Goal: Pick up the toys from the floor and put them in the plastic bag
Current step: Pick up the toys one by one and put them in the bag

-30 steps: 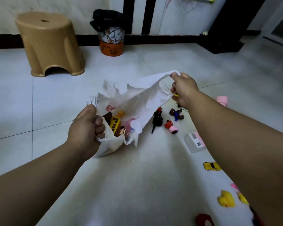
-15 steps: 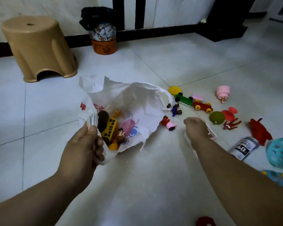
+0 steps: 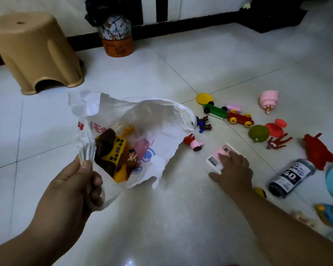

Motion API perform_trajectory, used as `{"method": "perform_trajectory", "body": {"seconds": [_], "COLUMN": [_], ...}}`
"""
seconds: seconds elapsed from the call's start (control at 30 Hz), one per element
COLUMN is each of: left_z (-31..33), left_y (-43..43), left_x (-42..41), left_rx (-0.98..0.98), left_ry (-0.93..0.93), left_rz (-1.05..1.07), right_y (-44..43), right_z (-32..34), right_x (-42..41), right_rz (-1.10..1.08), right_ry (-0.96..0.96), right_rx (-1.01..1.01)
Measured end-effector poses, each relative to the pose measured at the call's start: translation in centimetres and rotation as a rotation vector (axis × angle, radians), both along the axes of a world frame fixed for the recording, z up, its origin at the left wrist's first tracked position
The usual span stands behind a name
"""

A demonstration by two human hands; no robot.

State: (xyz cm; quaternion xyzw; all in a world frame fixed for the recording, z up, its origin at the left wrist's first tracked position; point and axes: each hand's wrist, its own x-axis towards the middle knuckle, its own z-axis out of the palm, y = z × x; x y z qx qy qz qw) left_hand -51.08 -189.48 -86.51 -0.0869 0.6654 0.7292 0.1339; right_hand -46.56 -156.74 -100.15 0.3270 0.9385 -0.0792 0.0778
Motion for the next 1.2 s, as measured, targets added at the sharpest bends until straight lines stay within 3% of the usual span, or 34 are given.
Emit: {"method": "perform_trajectory", "body": {"seconds": [0.13, 0.3, 0.43, 0.5, 0.63, 0.73, 0.8, 0.93, 1.0, 1.13, 1.2], "left_z": [0.5, 0.4, 0.2, 0.4, 0.8, 0.9, 1.0, 1.1, 1.2, 1.1, 0.8], "left_y": [0.3, 0.0, -0.8, -1.4, -2.2, -2.7, -2.9, -3.1, -3.3, -3.7, -4.0], "left_x": [-0.1, 0.0, 0.1, 0.0, -0.5, -0.7, -0.7, -1.2, -1.6, -2.0, -2.0], "left_rx": [-0.014, -0.001, 0.011, 0.024, 0.044, 0.047, 0.040, 0.082, 0.117, 0.129, 0.101], "left_ry": [0.000, -0.023, -0.030, -0.030, -0.048, -0.053, -0.065, -0.083, -0.084, -0.081, -0.073], "left_rz": [0.022, 0.018, 0.007, 0.011, 0.020, -0.002, -0.004, 0.000, 0.015, 0.019, 0.005], "right_y": [-4.7, -6.0, -6.4, -6.7, -8.7, -11.7, -14.5, -19.7, -20.5, -20.1, -20.2], "right_z": [-1.2, 0.2, 2.8, 6.0, 15.5, 19.1, 18.8, 14.1, 10.9, 5.2, 4.6], "right_x": [3.5, 2.5, 2.6, 2.6, 1.2, -2.1, -5.7, -13.5, -15.9, -19.5, -19.7], "right_rz": [0.167, 0.080, 0.086, 0.086, 0.224, 0.281, 0.198, -0.023, -0.117, -0.438, -0.516], "right_ry": [0.121, -0.110, -0.093, -0.093, -0.172, -0.025, 0.022, -0.026, -0.041, 0.226, 0.313], "right_rx": [0.026, -0.243, -0.363, -0.536, -1.078, -1.402, -1.352, -0.873, -0.727, -1.035, -1.082]}}
